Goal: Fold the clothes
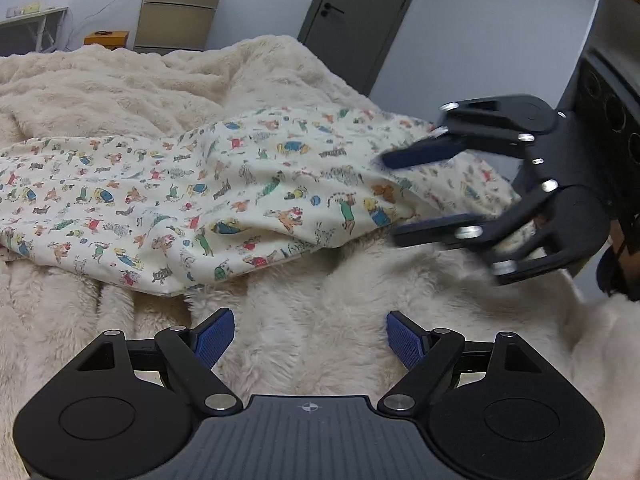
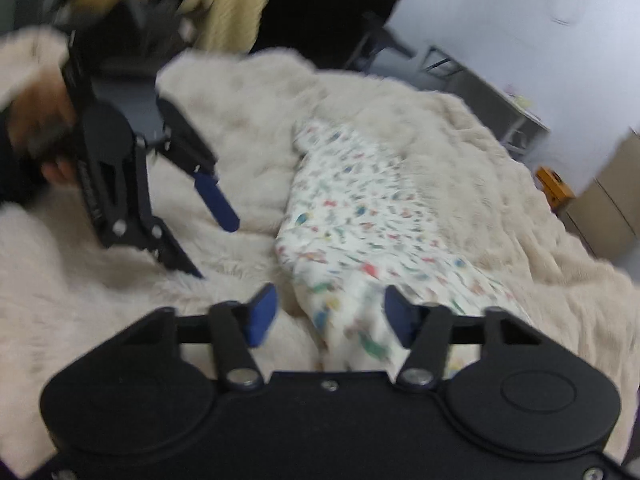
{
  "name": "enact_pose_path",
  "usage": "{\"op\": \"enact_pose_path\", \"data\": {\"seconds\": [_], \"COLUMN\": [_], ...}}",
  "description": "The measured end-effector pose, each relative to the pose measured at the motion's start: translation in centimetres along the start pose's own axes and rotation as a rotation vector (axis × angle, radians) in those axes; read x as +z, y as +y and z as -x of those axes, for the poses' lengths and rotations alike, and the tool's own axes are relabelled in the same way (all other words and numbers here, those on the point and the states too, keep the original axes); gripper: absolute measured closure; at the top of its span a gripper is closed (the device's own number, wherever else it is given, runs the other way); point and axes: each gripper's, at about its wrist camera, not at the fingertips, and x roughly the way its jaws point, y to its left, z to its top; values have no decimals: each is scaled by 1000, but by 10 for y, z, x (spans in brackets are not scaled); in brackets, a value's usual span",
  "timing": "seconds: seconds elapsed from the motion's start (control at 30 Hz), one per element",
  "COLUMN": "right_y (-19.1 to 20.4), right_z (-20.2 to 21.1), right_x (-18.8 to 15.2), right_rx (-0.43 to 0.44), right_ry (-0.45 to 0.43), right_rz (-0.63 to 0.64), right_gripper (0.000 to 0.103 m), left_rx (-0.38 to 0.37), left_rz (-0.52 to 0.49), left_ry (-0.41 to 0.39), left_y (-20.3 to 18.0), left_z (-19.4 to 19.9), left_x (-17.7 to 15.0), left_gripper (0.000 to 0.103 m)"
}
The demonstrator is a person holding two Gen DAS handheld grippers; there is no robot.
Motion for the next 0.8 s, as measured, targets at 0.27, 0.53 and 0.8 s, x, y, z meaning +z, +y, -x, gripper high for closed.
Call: {"op": "enact_pose_path", "data": {"seconds": [0.27,0.53,0.8], "right_y": [-71,-138,-144], "right_z": [17,36,37], "right_x": [6,-19,-16], "right_rx": [108,205,212], "right_ry": [-80,-146,-152], "right_rz": [-326,-556,-563], "right_gripper": [102,102,102], "left_rx": [17,50,-226], "left_rz": [-32,-119,-101], "left_ry": [-178,-361,-338], "left_y": [-13,-27,-25], "left_z": [-8,-28,-51], "left_x": [4,23,56], "left_gripper": [25,38,54]}}
